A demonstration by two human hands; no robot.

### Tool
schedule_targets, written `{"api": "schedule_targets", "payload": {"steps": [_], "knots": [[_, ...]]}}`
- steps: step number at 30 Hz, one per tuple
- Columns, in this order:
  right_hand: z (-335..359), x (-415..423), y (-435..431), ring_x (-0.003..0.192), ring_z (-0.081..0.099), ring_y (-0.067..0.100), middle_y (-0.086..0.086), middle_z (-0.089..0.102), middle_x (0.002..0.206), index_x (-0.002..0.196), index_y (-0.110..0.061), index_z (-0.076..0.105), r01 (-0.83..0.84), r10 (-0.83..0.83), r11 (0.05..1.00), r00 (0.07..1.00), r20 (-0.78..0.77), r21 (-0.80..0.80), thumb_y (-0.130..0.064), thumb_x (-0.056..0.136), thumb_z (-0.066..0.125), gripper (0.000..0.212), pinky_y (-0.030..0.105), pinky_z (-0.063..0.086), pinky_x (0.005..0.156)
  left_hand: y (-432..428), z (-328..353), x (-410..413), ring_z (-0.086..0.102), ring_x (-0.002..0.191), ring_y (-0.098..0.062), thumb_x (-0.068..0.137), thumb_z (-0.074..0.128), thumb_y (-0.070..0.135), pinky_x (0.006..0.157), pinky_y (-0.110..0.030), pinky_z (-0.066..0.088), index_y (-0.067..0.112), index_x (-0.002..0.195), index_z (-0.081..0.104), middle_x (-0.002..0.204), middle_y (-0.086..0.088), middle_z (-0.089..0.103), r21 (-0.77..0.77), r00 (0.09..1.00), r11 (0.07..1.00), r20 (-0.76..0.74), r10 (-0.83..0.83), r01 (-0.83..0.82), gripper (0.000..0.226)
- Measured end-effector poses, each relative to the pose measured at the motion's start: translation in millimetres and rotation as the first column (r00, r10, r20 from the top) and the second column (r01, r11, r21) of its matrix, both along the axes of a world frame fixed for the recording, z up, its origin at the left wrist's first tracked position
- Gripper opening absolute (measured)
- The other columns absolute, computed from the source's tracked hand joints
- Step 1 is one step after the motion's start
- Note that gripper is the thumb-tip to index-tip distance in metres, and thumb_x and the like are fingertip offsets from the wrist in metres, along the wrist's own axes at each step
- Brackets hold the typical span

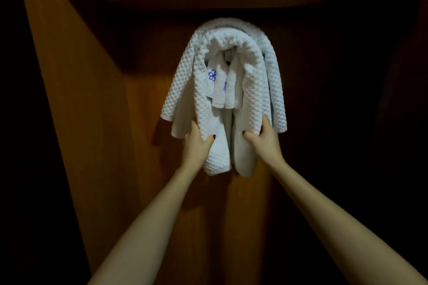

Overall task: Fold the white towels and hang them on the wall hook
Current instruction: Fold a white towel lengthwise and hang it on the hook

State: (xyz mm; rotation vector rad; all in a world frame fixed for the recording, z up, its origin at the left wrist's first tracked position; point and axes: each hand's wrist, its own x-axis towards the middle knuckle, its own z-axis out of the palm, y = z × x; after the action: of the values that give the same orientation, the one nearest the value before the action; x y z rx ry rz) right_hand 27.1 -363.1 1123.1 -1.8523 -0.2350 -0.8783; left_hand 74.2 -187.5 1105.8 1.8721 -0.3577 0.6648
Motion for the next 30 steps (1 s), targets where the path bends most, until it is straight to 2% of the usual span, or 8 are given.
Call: {"api": "schedule_targets", "payload": {"steps": [4, 7, 13, 18, 20, 22, 25, 30], "knots": [[-25.8, 3.5, -6.9, 0.071, 0.048, 0.007, -0.006, 0.046, 0.085, 0.104, -0.014, 0.035, 0.049, -0.054, 0.998, 0.993, -0.105, -0.047, 0.001, 0.085, 0.056, 0.032, 0.012, 0.04, 0.056, -2.0, -18.4, -6.5, 0.06, 0.102, -0.039, 0.092, 0.057, 0.027, 0.081, -0.048, 0.05, 0.002, 0.13, 0.042, 0.11, -0.021, 0.063, 0.107, 0.971, 0.966, -0.007, 0.237, -0.235, 0.048], [-27.5, 1.7, -4.5, 0.087, 0.053, 0.015, 0.003, 0.05, 0.1, 0.109, -0.018, 0.031, 0.023, -0.033, 0.997, 0.992, -0.119, -0.08, 0.001, 0.087, 0.055, 0.037, 0.015, 0.042, 0.063, 0.1, -16.4, -11.2, 0.061, 0.101, -0.038, 0.093, 0.056, 0.024, 0.08, -0.043, 0.048, -0.001, 0.128, 0.044, 0.109, -0.021, 0.064, 0.164, 0.964, 0.95, 0.024, 0.265, -0.265, 0.045], [-37.9, -16.6, -9.7, 0.098, 0.06, 0.026, 0.009, 0.056, 0.111, 0.117, -0.017, 0.033, 0.027, -0.061, 0.988, 0.973, -0.221, -0.151, -0.01, 0.089, 0.06, 0.039, 0.036, 0.051, 0.076, 12.9, -11.5, -27.3, 0.056, 0.111, -0.039, 0.092, 0.056, 0.035, 0.086, -0.046, 0.049, 0.007, 0.135, 0.035, 0.126, -0.018, 0.057, 0.316, 0.991, 0.945, -0.063, 0.115, -0.089, 0.055], [-75.6, -62.7, -8.9, 0.123, 0.052, 0.025, 0.009, 0.048, 0.142, 0.148, -0.015, 0.024, 0.074, -0.134, 0.979, 0.936, -0.327, -0.189, -0.017, 0.091, 0.062, 0.068, 0.033, 0.046, 0.094, 14.0, -47.3, -59.2, 0.05, 0.121, -0.034, 0.093, 0.051, 0.039, 0.093, -0.045, 0.046, 0.018, 0.146, 0.024, 0.141, -0.01, 0.047, 0.428, 0.992, 0.903, -0.104, 0.073, -0.022, 0.063], [-91.9, -87.0, -7.6, 0.131, 0.046, 0.025, 0.009, 0.042, 0.148, 0.151, -0.016, 0.022, 0.084, -0.168, 0.97, 0.91, -0.38, -0.228, -0.019, 0.091, 0.063, 0.072, 0.041, 0.044, 0.105, 16.8, -70.7, -70.9, 0.043, 0.13, -0.027, 0.095, 0.049, 0.036, 0.099, -0.042, 0.043, 0.022, 0.149, 0.022, 0.147, -0.004, 0.041, 0.486, 0.996, 0.874, -0.08, 0.035, 0.008, 0.062], [-110.3, -116.4, -4.9, 0.134, 0.044, 0.024, 0.008, 0.04, 0.15, 0.151, -0.018, 0.022, 0.104, -0.205, 0.964, 0.877, -0.434, -0.245, -0.021, 0.092, 0.063, 0.072, 0.043, 0.042, 0.108, 18.2, -96.6, -84.2, 0.033, 0.138, -0.021, 0.096, 0.048, 0.036, 0.106, -0.039, 0.036, 0.021, 0.149, 0.023, 0.151, -0.001, 0.035, 0.553, 0.996, 0.83, -0.082, -0.029, 0.07, 0.061], [-146.7, -167.4, 0.4, 0.137, 0.04, 0.02, 0.005, 0.037, 0.152, 0.15, -0.017, 0.028, 0.175, -0.309, 0.939, 0.809, -0.5, -0.297, -0.024, 0.093, 0.062, 0.066, 0.033, 0.036, 0.109, 12.8, -136.0, -114.8, 0.025, 0.141, -0.015, 0.096, 0.047, 0.04, 0.11, -0.034, 0.028, 0.022, 0.149, 0.025, 0.153, 0.002, 0.031, 0.657, 0.973, 0.717, -0.145, -0.182, 0.232, 0.06], [-223.8, -275.2, -15.7, 0.13, 0.048, 0.019, 0.008, 0.048, 0.144, 0.141, -0.014, 0.044, 0.246, -0.396, 0.918, 0.642, -0.657, -0.313, -0.02, 0.095, 0.058, 0.048, 0.03, 0.041, 0.105, -14.4, -205.2, -191.9, 0.02, 0.142, -0.016, 0.098, 0.045, 0.039, 0.113, -0.033, 0.022, 0.02, 0.15, 0.021, 0.155, 0.0, 0.026, 0.711, 0.862, 0.504, -0.311, -0.401, 0.491, 0.061]]}}
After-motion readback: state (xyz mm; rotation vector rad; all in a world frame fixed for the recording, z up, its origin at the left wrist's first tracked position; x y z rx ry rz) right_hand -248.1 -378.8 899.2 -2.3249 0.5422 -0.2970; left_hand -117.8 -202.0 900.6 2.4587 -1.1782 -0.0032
